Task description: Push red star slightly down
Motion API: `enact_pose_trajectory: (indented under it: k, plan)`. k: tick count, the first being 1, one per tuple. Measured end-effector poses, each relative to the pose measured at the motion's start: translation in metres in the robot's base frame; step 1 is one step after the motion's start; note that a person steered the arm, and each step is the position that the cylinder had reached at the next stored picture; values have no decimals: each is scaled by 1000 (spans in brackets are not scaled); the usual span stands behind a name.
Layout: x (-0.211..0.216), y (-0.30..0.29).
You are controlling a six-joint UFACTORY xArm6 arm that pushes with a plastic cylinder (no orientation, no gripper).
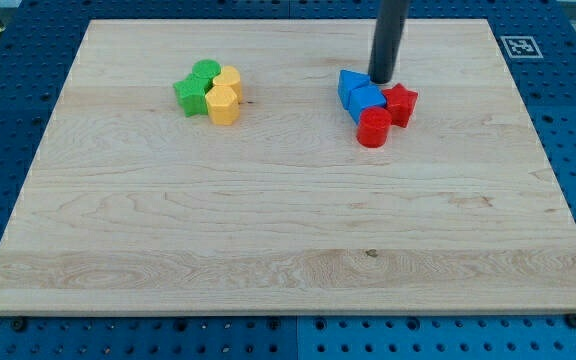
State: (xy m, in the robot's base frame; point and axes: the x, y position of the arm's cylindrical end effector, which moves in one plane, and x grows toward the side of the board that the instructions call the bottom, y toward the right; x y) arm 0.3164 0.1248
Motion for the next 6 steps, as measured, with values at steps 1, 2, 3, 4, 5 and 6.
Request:
enact_pose_trajectory:
  k: [1, 2, 3, 4, 5, 6]
  plan:
    - [4, 0]
    - [26, 0]
    - [53, 3]
    - [86, 24]
    - [112, 47]
    - [115, 65]
